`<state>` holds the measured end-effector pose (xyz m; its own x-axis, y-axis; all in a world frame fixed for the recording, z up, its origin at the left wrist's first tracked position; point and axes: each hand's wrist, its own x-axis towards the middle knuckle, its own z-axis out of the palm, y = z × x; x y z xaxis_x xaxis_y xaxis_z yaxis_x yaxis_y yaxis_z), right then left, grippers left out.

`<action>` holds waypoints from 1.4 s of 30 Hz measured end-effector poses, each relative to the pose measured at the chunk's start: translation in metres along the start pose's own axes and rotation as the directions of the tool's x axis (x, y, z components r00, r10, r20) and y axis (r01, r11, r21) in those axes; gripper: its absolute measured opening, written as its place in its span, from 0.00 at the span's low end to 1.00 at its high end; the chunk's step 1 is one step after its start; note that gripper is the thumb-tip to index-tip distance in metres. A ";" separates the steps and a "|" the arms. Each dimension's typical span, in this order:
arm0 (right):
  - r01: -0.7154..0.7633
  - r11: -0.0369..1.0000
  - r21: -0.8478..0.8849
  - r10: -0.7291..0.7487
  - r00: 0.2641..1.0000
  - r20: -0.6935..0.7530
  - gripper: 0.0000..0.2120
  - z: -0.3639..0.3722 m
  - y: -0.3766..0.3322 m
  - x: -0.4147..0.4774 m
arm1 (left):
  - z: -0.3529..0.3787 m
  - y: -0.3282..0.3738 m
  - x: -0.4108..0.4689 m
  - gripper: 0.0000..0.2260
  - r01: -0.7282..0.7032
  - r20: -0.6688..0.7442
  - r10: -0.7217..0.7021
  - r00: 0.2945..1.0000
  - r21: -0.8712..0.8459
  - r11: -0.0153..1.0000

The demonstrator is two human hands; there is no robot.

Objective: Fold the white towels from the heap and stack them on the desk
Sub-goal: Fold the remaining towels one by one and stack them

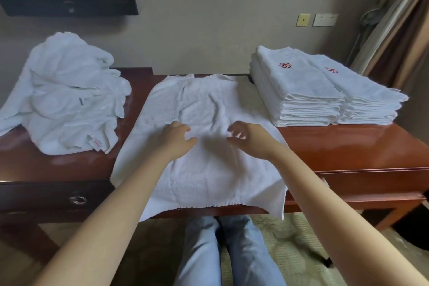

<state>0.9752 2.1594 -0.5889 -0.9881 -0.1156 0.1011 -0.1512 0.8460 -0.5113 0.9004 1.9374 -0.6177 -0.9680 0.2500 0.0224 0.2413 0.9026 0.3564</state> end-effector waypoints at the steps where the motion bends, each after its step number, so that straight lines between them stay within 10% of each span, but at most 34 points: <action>1: -0.025 0.997 -0.072 0.021 0.999 -0.048 0.22 0.007 0.006 0.008 | 0.003 0.000 0.004 0.27 0.013 0.016 -0.013 1.000 0.015 1.000; 10: -0.193 0.898 -0.395 0.214 0.977 0.011 0.31 0.043 0.041 0.074 | 0.024 -0.022 0.049 0.36 0.139 0.129 -0.173 0.977 0.236 0.962; 42: -0.208 0.919 -0.335 0.224 0.975 0.008 0.31 0.039 0.103 0.293 | 0.026 -0.048 0.251 0.35 0.144 0.006 -0.151 0.989 0.253 0.957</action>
<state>0.6695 2.1926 -0.6456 -0.9971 0.0724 -0.0229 0.0756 0.9759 -0.2047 0.6473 1.9661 -0.6529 -0.9928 0.1134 -0.0374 0.1089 0.9882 0.1074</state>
